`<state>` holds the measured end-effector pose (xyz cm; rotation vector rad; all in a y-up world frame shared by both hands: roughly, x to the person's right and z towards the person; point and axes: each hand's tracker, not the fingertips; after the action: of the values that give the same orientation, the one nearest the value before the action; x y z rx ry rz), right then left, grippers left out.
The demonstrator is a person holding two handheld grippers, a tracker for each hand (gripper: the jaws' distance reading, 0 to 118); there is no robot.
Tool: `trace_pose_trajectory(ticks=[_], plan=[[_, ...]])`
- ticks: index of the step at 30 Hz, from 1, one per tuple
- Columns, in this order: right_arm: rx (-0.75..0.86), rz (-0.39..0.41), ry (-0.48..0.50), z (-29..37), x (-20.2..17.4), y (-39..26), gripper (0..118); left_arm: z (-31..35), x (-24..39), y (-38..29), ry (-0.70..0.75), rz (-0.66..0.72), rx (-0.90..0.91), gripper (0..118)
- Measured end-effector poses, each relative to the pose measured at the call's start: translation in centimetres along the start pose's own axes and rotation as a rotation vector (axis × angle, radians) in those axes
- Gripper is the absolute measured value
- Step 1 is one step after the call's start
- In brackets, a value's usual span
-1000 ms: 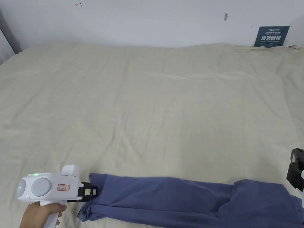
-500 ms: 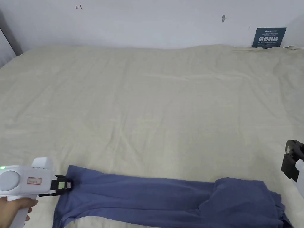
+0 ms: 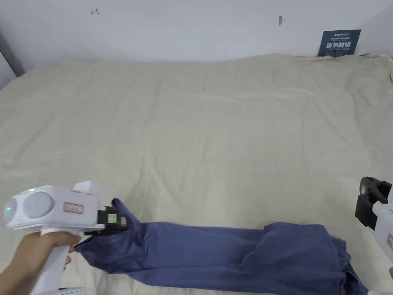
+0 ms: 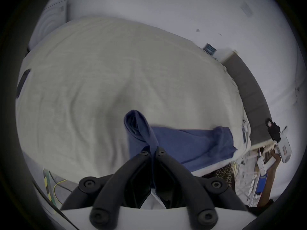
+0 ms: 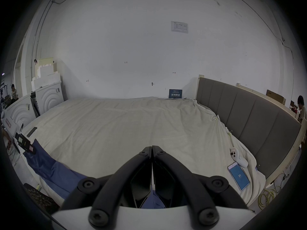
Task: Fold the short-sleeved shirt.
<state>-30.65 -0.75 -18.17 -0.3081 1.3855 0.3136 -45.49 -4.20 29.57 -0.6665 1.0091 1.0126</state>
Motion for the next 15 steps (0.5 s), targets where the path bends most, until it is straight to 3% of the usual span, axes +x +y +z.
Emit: trace_pose_trajectory(ticks=[10, 15], plan=[[0.006, -0.019, -0.026, 1.2, 1.7, -0.2, 0, -8.4, 9.8, 0.8, -0.135, -0.156, -0.118, 0], [0.000, -0.029, -0.047, 1.5, 2.8, -0.4, 0, -12.5, 13.1, 0.2, -0.180, -0.146, -0.154, 0]])
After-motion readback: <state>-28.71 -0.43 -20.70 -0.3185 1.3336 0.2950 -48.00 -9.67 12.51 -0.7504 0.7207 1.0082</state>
